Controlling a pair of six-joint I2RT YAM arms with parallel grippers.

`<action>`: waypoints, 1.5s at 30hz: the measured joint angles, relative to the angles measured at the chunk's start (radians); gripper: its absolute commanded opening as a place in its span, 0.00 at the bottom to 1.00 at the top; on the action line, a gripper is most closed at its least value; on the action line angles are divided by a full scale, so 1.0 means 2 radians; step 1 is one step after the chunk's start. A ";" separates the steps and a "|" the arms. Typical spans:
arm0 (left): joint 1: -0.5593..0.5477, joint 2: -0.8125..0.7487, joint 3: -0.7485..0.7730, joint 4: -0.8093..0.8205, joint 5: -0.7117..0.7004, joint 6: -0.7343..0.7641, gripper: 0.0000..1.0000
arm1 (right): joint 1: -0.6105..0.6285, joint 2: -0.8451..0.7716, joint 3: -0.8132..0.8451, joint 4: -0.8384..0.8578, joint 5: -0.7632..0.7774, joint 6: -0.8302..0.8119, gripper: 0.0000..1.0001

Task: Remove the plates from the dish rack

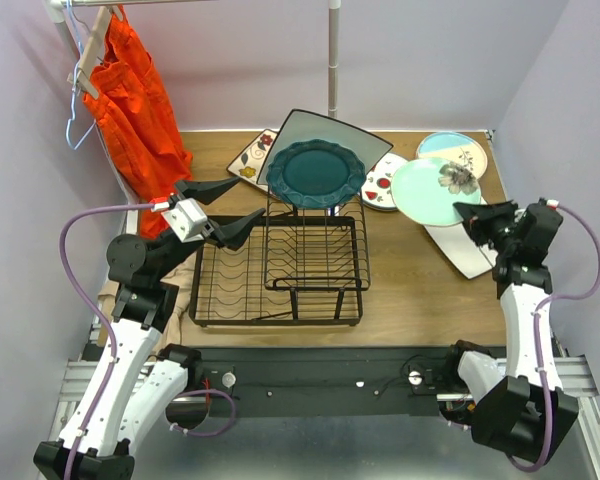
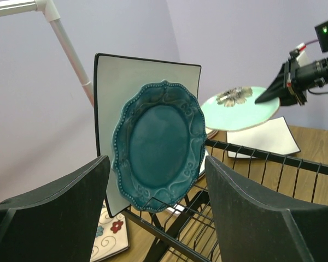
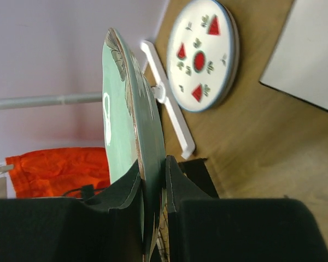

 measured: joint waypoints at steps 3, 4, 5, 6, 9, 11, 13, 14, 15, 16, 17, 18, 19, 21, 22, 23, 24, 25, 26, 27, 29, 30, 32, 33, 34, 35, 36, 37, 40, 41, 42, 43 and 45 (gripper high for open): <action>0.000 0.000 0.000 0.001 0.001 -0.003 0.79 | 0.006 -0.021 -0.037 -0.025 0.011 -0.006 0.01; 0.000 0.001 0.000 0.002 0.001 -0.003 0.79 | 0.006 -0.027 -0.050 -0.035 0.013 -0.008 0.01; 0.000 0.001 0.000 0.003 0.002 -0.004 0.79 | 0.006 -0.031 -0.057 -0.041 0.014 -0.010 0.01; 0.000 0.001 0.000 0.004 0.002 -0.005 0.79 | 0.006 -0.036 -0.068 -0.053 0.016 -0.013 0.01; 0.000 0.002 0.000 0.007 0.004 -0.007 0.79 | 0.006 -0.056 -0.089 -0.083 0.026 -0.021 0.01; 0.000 0.002 0.000 0.008 0.005 -0.008 0.79 | 0.006 -0.071 -0.100 -0.102 0.032 -0.028 0.01; 0.000 0.002 0.000 0.010 0.005 -0.010 0.79 | 0.006 -0.083 -0.114 -0.111 0.033 -0.029 0.01; 0.000 0.002 0.000 0.011 0.005 -0.011 0.79 | 0.006 -0.088 -0.122 -0.115 0.033 -0.029 0.01; 0.000 0.002 0.000 0.011 0.005 -0.011 0.79 | 0.006 -0.093 -0.132 -0.116 0.033 -0.029 0.01; 0.000 0.002 0.000 0.011 0.005 -0.012 0.79 | 0.006 -0.097 -0.141 -0.120 0.033 -0.029 0.01; 0.000 0.002 0.000 0.012 0.005 -0.013 0.79 | 0.006 -0.101 -0.150 -0.128 0.033 -0.031 0.01; 0.000 0.002 0.000 0.012 0.006 -0.013 0.79 | 0.007 -0.103 -0.155 -0.134 0.033 -0.033 0.01; 0.000 0.001 0.000 0.013 0.005 -0.014 0.79 | 0.008 -0.105 -0.160 -0.136 0.033 -0.035 0.01; 0.000 0.000 -0.001 0.014 0.006 -0.014 0.79 | 0.009 -0.107 -0.169 -0.138 0.032 -0.040 0.01; 0.000 -0.001 -0.002 0.015 0.006 -0.015 0.79 | 0.009 -0.108 -0.173 -0.141 0.030 -0.046 0.01; 0.000 -0.002 -0.002 0.015 0.006 -0.015 0.79 | 0.009 -0.109 -0.176 -0.143 0.028 -0.050 0.01; 0.000 -0.002 -0.002 0.017 0.006 -0.015 0.79 | 0.010 -0.111 -0.179 -0.147 0.026 -0.059 0.01; 0.000 -0.002 -0.002 0.018 0.006 -0.015 0.79 | 0.010 -0.112 -0.180 -0.148 0.025 -0.062 0.01; 0.000 -0.003 -0.002 0.019 0.006 -0.015 0.79 | 0.011 -0.114 -0.182 -0.150 0.024 -0.068 0.01; 0.000 -0.003 -0.002 0.019 0.006 -0.016 0.79 | 0.012 -0.116 -0.182 -0.152 0.023 -0.074 0.01; 0.000 -0.003 -0.002 0.019 0.006 -0.017 0.79 | 0.013 -0.117 -0.182 -0.152 0.023 -0.081 0.01; 0.000 -0.004 -0.002 0.020 0.006 -0.017 0.79 | 0.014 -0.117 -0.183 -0.151 0.023 -0.083 0.01; 0.000 -0.004 -0.002 0.020 0.006 -0.017 0.79 | 0.016 -0.116 -0.187 -0.146 0.020 -0.092 0.01; 0.000 -0.004 -0.002 0.020 0.006 -0.017 0.79 | 0.017 -0.114 -0.188 -0.145 0.019 -0.093 0.01; 0.000 -0.004 -0.002 0.021 0.006 -0.017 0.79 | 0.018 -0.111 -0.189 -0.143 0.018 -0.096 0.01; 0.000 -0.005 -0.002 0.021 0.006 -0.017 0.79 | 0.020 -0.105 -0.189 -0.140 0.018 -0.099 0.01; 0.000 -0.005 -0.002 0.022 0.006 -0.017 0.79 | 0.022 -0.101 -0.190 -0.138 0.018 -0.101 0.01; 0.000 -0.005 -0.002 0.022 0.006 -0.017 0.79 | 0.023 -0.100 -0.191 -0.136 0.018 -0.103 0.01; 0.000 -0.005 -0.002 0.022 0.006 -0.017 0.79 | 0.026 -0.103 -0.199 -0.119 0.018 -0.103 0.01; 0.000 -0.005 -0.002 0.022 0.006 -0.017 0.79 | 0.026 -0.104 -0.206 -0.107 0.018 -0.101 0.01; 0.000 -0.005 -0.002 0.022 0.006 -0.017 0.79 | 0.026 -0.103 -0.211 -0.095 0.018 -0.098 0.01; 0.000 -0.005 -0.003 0.022 0.006 -0.017 0.79 | 0.026 -0.103 -0.216 -0.085 0.018 -0.097 0.01; 0.000 -0.005 -0.003 0.022 0.006 -0.017 0.79 | 0.026 -0.095 -0.223 -0.067 0.018 -0.092 0.01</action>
